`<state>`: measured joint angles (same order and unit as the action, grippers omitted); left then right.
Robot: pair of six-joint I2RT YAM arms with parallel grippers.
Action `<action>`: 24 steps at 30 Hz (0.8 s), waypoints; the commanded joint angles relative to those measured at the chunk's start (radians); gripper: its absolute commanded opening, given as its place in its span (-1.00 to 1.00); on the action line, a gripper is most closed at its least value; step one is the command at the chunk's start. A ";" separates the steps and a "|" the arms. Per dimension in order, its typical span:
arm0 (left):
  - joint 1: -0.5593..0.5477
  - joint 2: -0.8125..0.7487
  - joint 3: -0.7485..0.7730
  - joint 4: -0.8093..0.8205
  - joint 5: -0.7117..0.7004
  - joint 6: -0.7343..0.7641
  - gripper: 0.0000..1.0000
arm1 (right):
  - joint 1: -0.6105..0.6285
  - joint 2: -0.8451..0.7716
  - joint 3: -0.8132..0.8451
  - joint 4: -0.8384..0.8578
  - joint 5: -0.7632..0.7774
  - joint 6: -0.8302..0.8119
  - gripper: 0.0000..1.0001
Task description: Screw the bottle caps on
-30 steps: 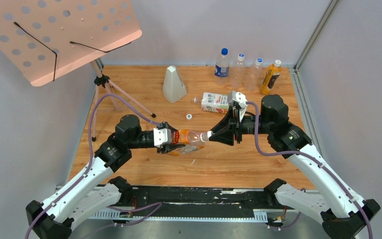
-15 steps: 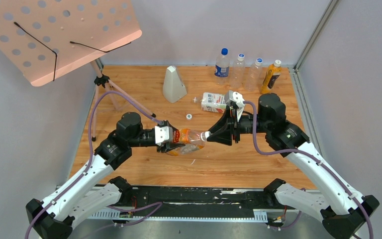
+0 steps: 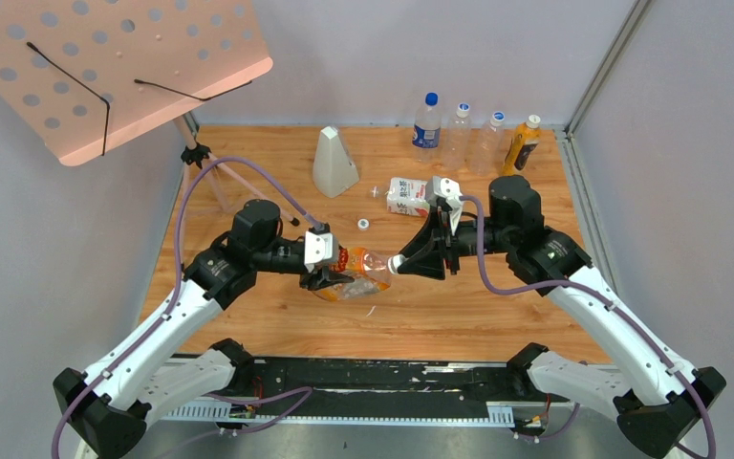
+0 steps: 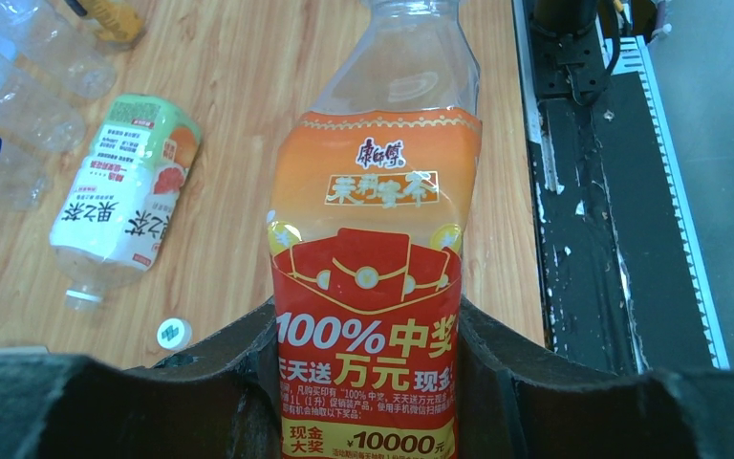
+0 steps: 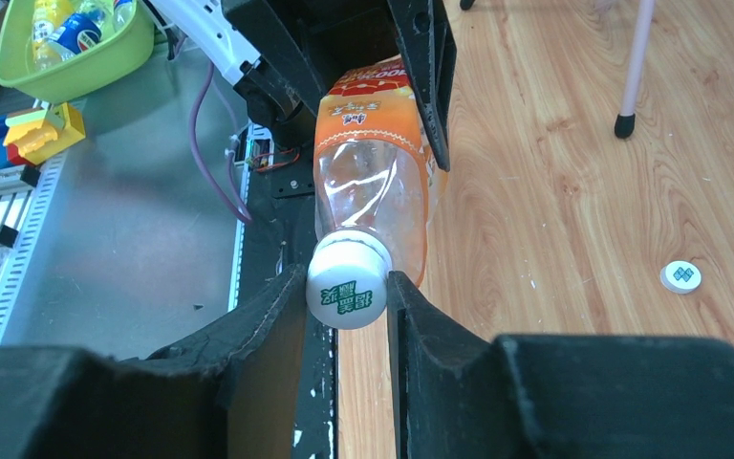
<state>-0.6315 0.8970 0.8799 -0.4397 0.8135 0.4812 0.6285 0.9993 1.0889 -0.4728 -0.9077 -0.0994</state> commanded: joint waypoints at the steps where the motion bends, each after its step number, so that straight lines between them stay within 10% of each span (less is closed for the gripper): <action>1: 0.008 0.010 0.089 0.082 0.127 0.019 -1.00 | 0.019 0.029 0.032 -0.041 0.016 -0.104 -0.72; 24: 0.112 -0.043 -0.143 0.665 0.244 -0.509 -1.00 | 0.017 0.092 0.086 -0.018 -0.083 -0.317 -1.00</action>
<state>-0.5358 0.8688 0.7044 -0.0669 0.9657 0.1295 0.6250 1.0550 1.1446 -0.5323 -0.9298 -0.3004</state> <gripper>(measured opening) 0.533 0.342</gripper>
